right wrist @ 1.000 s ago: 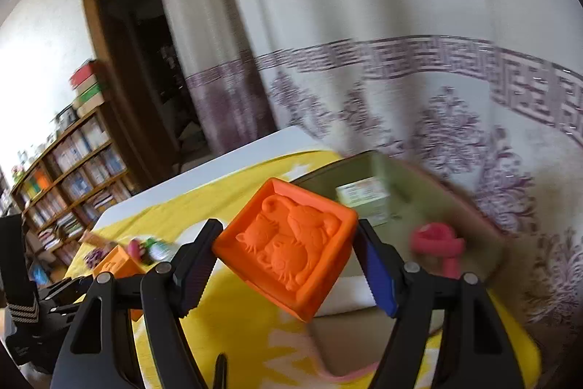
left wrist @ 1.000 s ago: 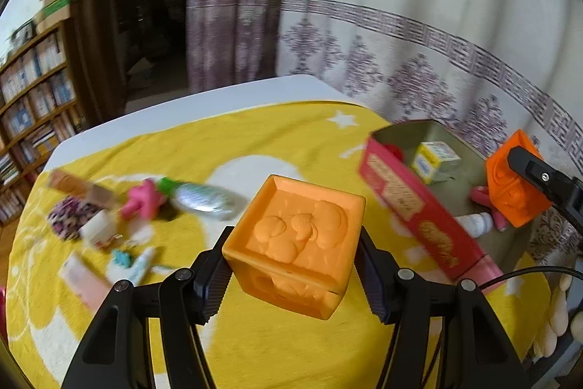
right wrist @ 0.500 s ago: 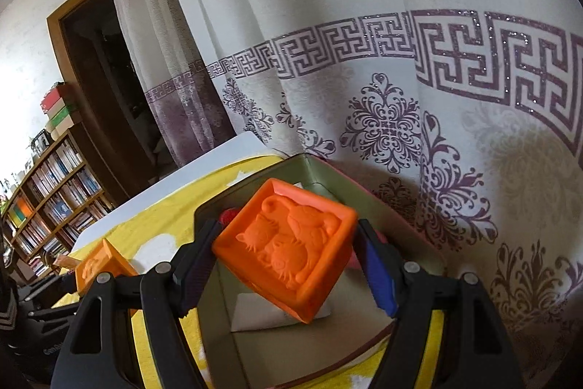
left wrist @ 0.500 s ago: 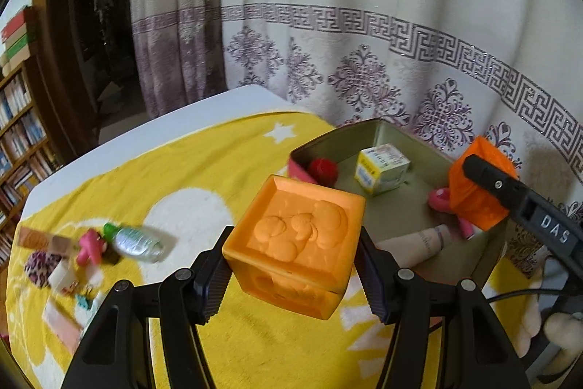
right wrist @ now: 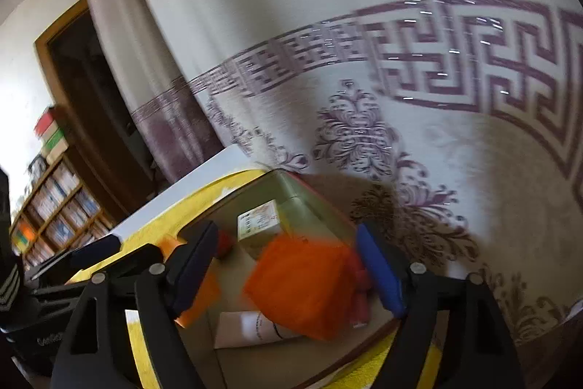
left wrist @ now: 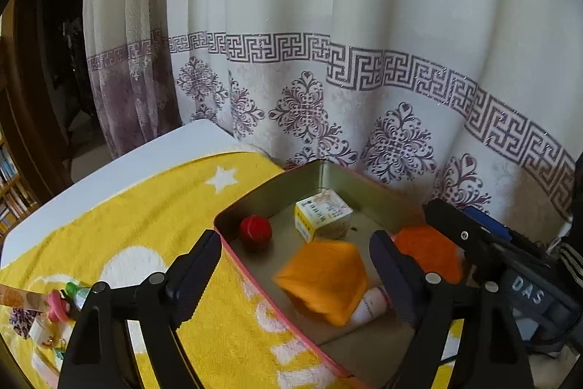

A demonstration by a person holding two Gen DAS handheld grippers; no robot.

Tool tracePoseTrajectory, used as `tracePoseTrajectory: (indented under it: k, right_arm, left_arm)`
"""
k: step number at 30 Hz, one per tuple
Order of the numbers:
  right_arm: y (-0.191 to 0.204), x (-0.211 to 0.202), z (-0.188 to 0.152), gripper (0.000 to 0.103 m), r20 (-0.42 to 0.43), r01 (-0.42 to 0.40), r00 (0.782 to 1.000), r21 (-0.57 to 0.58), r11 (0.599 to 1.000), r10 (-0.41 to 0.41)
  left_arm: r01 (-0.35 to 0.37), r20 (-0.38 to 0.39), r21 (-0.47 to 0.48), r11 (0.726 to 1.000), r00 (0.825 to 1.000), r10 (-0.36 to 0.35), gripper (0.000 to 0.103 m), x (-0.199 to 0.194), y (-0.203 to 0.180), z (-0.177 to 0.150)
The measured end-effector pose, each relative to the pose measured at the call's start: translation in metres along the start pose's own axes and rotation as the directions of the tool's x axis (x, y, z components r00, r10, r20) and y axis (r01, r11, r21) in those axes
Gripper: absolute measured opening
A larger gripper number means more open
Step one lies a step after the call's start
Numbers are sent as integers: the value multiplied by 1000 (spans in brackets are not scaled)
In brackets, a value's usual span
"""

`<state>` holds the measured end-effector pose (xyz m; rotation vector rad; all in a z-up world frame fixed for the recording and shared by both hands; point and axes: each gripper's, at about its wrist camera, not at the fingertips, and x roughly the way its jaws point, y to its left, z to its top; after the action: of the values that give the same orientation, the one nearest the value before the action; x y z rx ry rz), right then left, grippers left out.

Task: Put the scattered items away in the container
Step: 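Carry both orange cubes over the tin with the left and right tools, then open both tools to drop the orange cubes into the tin, then withdraw both open tools from the tin back over the scattered items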

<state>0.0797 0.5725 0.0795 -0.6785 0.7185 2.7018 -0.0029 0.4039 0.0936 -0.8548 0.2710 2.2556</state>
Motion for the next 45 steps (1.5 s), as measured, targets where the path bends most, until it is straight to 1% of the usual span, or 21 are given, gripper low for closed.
tracePoseTrajectory:
  k: [2,6,17,20,26,31,37,40,44,45]
  right_arm:
    - [-3,-1,0,82,8,11,1000,7,1000,-11]
    - [4,-1,-2,82,7,5,1000,-16,1000,-5]
    - [25,-4,-10,82,4,-15,1000,-69,997,16]
    - [36,-5,-15,82,-1,-25,1000,-98,995,25]
    - [62,-15,-24,82,21,-49,998,-160,986,53]
    - [79,-12,-34,82,0,-76,997,-180,981,77]
    - [102,-9,-43,82,-26,-107,994,-190,976,104]
    - [117,-7,-48,82,-40,-123,992,-210,970,117]
    - [138,-4,-54,82,-65,-151,988,-240,959,139]
    - [144,-2,-57,82,-77,-162,986,-245,956,148]
  left_arm:
    - [-5,1,-12,1000,1000,5,85,-2,4,-1]
    - [-27,2,-36,999,1000,27,85,-6,14,-4]
    - [-78,-22,-122,989,997,76,85,-24,51,-27]
    - [-91,-30,-143,986,996,88,85,-29,62,-34]
    - [-112,-35,-195,974,994,107,85,-43,87,-47]
    - [-136,-39,-233,963,991,130,85,-55,109,-59]
    - [-179,-56,-294,939,984,170,85,-72,146,-81]
    - [-205,-66,-333,921,979,194,85,-80,168,-94]
    - [-253,-84,-387,887,967,239,85,-93,203,-115]
    - [-272,-89,-400,875,962,258,85,-97,211,-120]
